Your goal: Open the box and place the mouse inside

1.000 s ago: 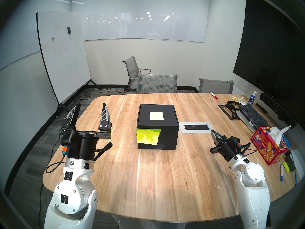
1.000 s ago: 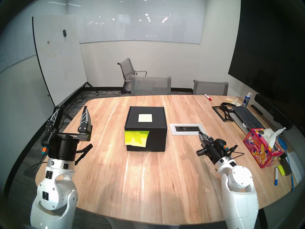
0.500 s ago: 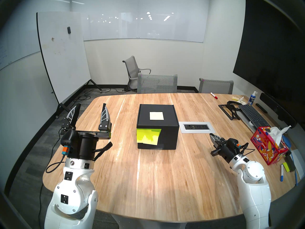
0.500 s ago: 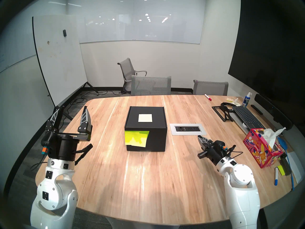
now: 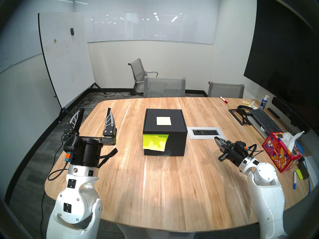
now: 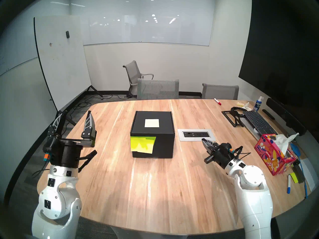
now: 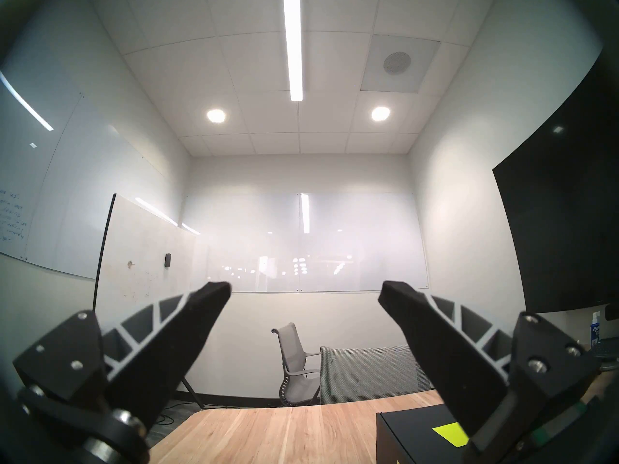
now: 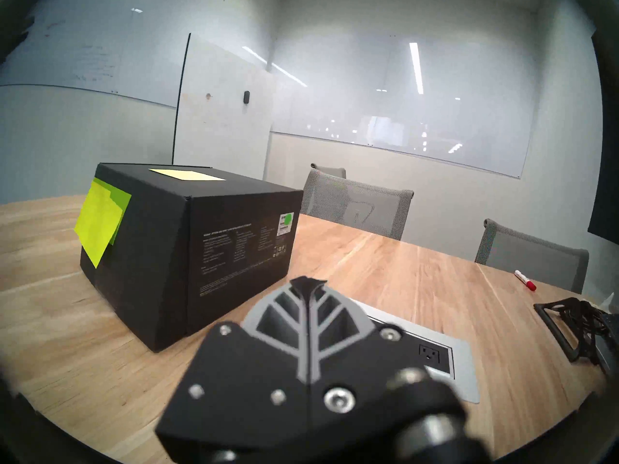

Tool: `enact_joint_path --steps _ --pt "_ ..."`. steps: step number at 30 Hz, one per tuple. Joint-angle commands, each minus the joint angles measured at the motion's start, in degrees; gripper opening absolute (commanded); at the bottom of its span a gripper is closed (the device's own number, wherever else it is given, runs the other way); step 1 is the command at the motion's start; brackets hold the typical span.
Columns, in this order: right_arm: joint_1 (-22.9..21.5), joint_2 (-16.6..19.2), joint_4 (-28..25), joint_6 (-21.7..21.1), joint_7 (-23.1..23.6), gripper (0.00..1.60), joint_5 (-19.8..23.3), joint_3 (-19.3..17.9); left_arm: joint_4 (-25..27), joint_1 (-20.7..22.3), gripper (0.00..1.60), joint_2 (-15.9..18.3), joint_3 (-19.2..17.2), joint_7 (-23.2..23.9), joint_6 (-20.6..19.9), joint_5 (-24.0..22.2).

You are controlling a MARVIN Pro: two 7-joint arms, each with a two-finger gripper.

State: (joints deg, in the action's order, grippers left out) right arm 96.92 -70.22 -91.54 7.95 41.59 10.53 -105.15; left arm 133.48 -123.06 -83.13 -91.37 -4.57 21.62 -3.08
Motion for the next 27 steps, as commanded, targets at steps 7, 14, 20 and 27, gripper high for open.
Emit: enact_joint_path --steps 7,14,20,27 --pt "-6.98 1.76 5.94 1.84 1.21 0.00 -1.80 2.41 0.97 0.12 1.60 0.03 0.02 0.06 0.20 -0.11" --pt "-8.33 2.58 7.86 3.09 3.19 0.00 -2.44 3.33 0.96 0.12 1.60 0.03 0.02 0.06 0.20 -0.11" --pt "-9.40 3.20 9.28 3.98 4.64 0.00 -2.35 3.59 0.97 0.12 1.60 0.03 0.02 0.06 0.20 -0.11" --pt "-9.46 3.24 9.75 4.75 5.32 0.00 -2.16 3.35 0.98 0.11 1.60 0.04 0.01 0.07 0.19 -0.12"
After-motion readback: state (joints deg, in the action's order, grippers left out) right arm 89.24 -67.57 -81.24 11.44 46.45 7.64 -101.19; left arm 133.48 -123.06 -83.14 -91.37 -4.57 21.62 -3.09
